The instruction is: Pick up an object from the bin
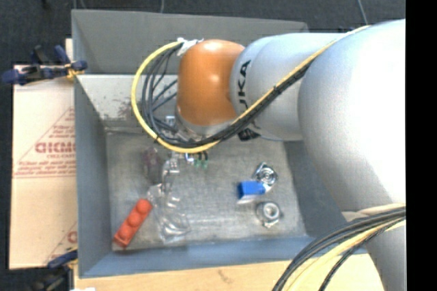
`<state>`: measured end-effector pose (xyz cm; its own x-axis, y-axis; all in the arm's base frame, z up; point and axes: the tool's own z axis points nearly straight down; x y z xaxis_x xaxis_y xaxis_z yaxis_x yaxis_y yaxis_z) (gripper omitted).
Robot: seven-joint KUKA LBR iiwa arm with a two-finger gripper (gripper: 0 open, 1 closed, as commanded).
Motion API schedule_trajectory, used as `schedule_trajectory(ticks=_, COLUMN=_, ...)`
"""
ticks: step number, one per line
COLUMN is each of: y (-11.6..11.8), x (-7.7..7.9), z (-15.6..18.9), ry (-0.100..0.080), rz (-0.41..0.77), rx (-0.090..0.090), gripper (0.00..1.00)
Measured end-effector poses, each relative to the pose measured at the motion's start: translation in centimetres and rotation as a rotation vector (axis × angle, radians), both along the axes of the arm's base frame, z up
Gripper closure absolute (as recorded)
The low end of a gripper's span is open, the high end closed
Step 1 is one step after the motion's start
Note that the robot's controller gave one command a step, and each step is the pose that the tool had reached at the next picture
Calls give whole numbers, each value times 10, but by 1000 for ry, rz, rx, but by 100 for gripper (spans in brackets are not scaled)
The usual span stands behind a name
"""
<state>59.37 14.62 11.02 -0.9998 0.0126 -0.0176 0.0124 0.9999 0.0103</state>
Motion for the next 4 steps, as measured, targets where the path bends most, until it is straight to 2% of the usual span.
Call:
schedule_trajectory(ticks=1, y=-3, x=18, z=2, ry=2, rz=583, rx=-17, gripper=0)
schedule_trajectory(ticks=2, y=43, x=23, z=-32, ry=4, rz=804, rx=-18, gripper=0)
schedule_trajectory(ticks=3, y=44, x=23, z=-31, ry=3, rz=799, rx=-16, gripper=100)
schedule_trajectory(ticks=4, y=88, x=-33, z=36, ry=3, rz=886, rx=-15, gripper=100)
